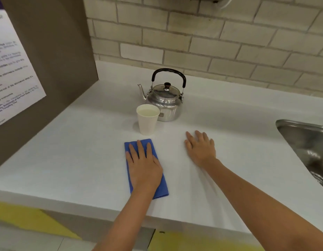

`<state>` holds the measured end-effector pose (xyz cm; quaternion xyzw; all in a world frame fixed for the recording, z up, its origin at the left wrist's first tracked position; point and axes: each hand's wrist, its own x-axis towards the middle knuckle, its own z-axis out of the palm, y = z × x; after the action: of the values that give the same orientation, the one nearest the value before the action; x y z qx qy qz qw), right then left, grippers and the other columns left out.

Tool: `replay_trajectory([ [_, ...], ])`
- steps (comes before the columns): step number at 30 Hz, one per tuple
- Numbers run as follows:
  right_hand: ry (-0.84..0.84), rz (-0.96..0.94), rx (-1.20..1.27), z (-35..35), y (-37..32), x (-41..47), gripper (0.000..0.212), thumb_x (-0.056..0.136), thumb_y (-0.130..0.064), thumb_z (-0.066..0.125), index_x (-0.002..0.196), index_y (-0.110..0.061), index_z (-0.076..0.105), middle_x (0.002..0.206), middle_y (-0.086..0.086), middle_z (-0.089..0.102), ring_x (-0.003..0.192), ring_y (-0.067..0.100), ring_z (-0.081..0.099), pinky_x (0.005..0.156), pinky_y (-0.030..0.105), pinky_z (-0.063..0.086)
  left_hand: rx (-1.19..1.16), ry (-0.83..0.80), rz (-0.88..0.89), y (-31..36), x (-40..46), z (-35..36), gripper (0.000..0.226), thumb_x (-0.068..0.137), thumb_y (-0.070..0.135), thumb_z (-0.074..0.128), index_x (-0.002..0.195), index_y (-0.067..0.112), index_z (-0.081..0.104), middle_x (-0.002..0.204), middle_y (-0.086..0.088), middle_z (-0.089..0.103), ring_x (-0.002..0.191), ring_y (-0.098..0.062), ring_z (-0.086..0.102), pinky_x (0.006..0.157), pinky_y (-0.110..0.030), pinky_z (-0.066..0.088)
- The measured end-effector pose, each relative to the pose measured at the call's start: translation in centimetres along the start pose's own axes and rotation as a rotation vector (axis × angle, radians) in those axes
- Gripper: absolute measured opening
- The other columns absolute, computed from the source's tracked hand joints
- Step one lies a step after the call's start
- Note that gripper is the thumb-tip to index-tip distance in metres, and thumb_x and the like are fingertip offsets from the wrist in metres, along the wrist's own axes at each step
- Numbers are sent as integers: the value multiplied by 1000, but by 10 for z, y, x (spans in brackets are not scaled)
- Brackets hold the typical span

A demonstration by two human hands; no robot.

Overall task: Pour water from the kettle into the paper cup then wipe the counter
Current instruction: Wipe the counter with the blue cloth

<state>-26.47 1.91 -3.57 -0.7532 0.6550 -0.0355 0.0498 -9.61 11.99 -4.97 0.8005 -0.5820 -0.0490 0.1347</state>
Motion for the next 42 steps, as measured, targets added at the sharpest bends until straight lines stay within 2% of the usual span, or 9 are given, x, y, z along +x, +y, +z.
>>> replay_trajectory([
  [4, -26, -12, 44, 4, 5, -2, 46, 96, -41, 17, 143, -36, 19, 154, 1, 17, 142, 24, 9, 113, 55, 8, -42, -18, 15, -4, -5, 0, 53, 97, 32, 19, 147, 22, 8, 159, -10, 1, 145, -31, -1, 119, -43, 0],
  [10, -24, -9, 78, 0, 21, -6, 46, 97, -42, 12, 142, -38, 21, 156, 0, 13, 144, 24, 3, 115, 53, 3, -30, 50, -190, -35, -6, -8, 55, 97, 32, 20, 147, 17, 6, 157, -17, 2, 144, -37, 2, 119, -45, 0],
  [12, -35, -8, 90, -5, 35, -6, 46, 98, -41, 11, 142, -37, 21, 156, 0, 12, 144, 23, 2, 116, 52, 2, 14, 66, -209, -4, -16, 2, 56, 97, 32, 17, 147, 14, 1, 157, -20, 0, 144, -39, 2, 117, -46, -3],
  [15, -68, -1, 105, -14, 60, -2, 46, 98, -40, 10, 143, -36, 21, 157, -1, 12, 144, 23, 3, 117, 51, 1, 37, 38, -118, 59, -18, 21, 56, 97, 31, 15, 146, 11, -3, 156, -22, -2, 143, -41, 1, 117, -48, -3],
  [20, -91, -36, 212, -19, 89, 4, 46, 99, -40, 12, 143, -34, 23, 157, -2, 15, 145, 19, 5, 118, 47, 5, -9, -43, 4, 149, 30, 44, 56, 97, 29, 17, 146, 9, 0, 156, -22, -2, 143, -41, -4, 117, -49, -5],
  [27, 6, -32, 348, -11, 95, 8, 47, 100, -36, 11, 145, -25, 19, 154, -4, 25, 144, 18, 13, 117, 46, 11, -26, -85, 85, 202, 119, 58, 52, 98, 27, 20, 147, 14, 11, 157, -18, 4, 144, -38, -1, 118, -46, -1],
  [33, 27, 39, 432, -15, 87, 11, 49, 99, -39, 12, 144, -23, 22, 151, -4, 32, 142, 18, 18, 115, 48, 10, -80, -69, 180, 177, 101, 55, 51, 98, 27, 19, 147, 17, 12, 158, -16, 5, 145, -32, 0, 120, -43, -1],
  [38, 11, 89, 327, -20, 72, 12, 52, 98, -41, 11, 145, -21, 20, 150, 0, 34, 140, 23, 22, 112, 55, 12, -52, -25, 85, 98, 43, 38, 52, 98, 31, 16, 147, 21, 5, 158, -13, -1, 145, -31, -4, 119, -40, -4],
  [42, 17, 101, 304, -19, 62, 8, 53, 98, -41, 12, 145, -19, 20, 147, 8, 37, 137, 31, 25, 112, 52, 19, -6, 12, 58, 70, 22, 33, 53, 97, 31, 17, 147, 21, 4, 158, -13, -1, 145, -31, -3, 119, -40, -4],
])
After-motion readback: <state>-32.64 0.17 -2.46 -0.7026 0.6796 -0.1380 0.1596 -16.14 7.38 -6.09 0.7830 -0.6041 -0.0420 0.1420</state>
